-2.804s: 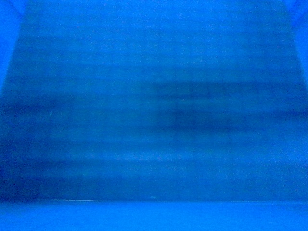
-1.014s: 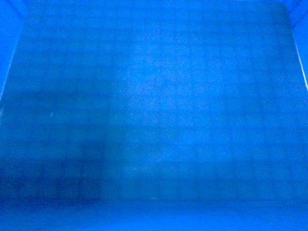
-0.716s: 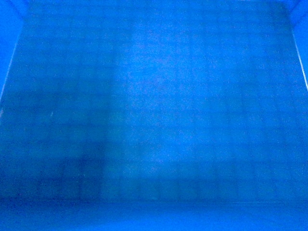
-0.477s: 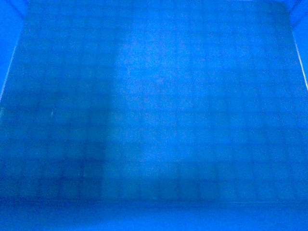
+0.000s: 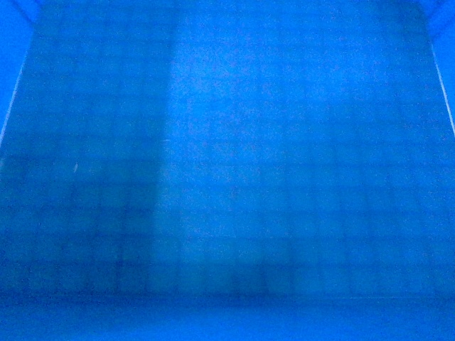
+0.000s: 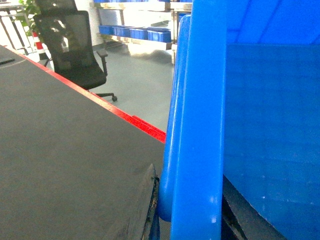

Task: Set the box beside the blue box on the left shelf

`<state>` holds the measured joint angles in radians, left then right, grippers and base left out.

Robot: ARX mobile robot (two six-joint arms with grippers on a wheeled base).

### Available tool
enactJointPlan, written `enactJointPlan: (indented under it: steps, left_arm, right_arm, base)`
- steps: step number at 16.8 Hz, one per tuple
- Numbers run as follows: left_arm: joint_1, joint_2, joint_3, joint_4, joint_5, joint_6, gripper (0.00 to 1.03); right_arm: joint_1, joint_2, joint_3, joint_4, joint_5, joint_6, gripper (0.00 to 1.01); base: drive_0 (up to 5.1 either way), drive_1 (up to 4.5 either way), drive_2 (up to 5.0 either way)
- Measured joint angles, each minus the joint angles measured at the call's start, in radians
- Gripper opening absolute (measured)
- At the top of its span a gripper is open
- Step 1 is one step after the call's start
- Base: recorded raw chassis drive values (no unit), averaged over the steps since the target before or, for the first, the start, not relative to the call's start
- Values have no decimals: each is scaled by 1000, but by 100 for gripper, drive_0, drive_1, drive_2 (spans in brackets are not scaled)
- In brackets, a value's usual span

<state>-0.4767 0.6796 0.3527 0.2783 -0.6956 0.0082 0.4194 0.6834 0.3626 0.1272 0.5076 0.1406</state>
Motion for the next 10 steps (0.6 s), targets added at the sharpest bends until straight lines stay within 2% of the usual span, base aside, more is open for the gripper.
enactJointPlan:
  steps: [10]
  left_arm:
    - [0,0,0,0,0,0,20]
  right_arm:
    - [0,0,0,0,0,0,18]
  base:
    - [-154,-154,-154]
